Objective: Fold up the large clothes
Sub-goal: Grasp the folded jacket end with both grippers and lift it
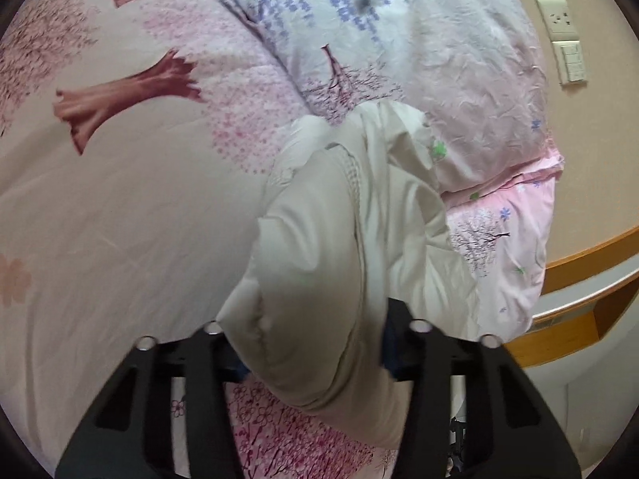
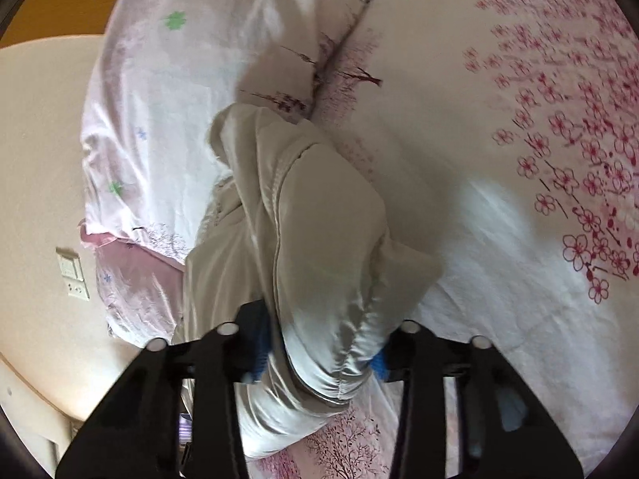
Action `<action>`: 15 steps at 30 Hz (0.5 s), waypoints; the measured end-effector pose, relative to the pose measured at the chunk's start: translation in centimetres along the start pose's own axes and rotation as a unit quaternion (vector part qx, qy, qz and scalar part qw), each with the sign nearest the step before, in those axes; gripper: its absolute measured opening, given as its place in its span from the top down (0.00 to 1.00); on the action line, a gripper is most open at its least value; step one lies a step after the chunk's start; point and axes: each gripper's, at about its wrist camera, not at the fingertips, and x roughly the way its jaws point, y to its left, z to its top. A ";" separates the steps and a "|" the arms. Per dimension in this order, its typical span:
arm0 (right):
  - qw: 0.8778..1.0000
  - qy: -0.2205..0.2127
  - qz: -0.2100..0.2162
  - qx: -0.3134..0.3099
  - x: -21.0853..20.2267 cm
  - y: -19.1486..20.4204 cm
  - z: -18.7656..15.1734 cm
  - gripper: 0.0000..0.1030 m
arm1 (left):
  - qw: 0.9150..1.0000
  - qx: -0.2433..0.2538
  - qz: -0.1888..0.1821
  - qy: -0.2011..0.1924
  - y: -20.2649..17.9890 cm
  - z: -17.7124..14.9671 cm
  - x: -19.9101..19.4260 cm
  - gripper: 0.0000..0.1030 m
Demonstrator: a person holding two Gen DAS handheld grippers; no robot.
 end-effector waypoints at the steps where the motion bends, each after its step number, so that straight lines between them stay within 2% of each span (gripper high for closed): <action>1: 1.000 -0.003 0.001 -0.008 -0.2 0.4 -0.1 0.68 | 1.000 0.005 -0.005 -0.001 -0.2 0.1 -0.1 0.65; 3: 1.000 -0.008 0.004 -0.022 -0.4 1.0 -0.3 0.72 | 1.000 0.012 -0.013 -0.001 -0.5 0.2 -0.4 0.73; 5: 0.999 -0.010 0.010 -0.039 -0.9 1.8 -0.7 0.73 | 1.000 0.018 -0.023 -0.008 -0.7 0.4 -0.9 0.76; 10: 0.997 0.004 0.024 -0.068 -2.1 2.9 -2.3 0.74 | 0.999 0.026 -0.038 -0.021 -0.3 0.2 -3.8 0.77; 15: 0.995 0.029 0.032 -0.085 -3.6 2.6 -5.3 0.74 | 0.999 0.018 -0.038 -0.030 2.0 -1.1 -8.3 0.77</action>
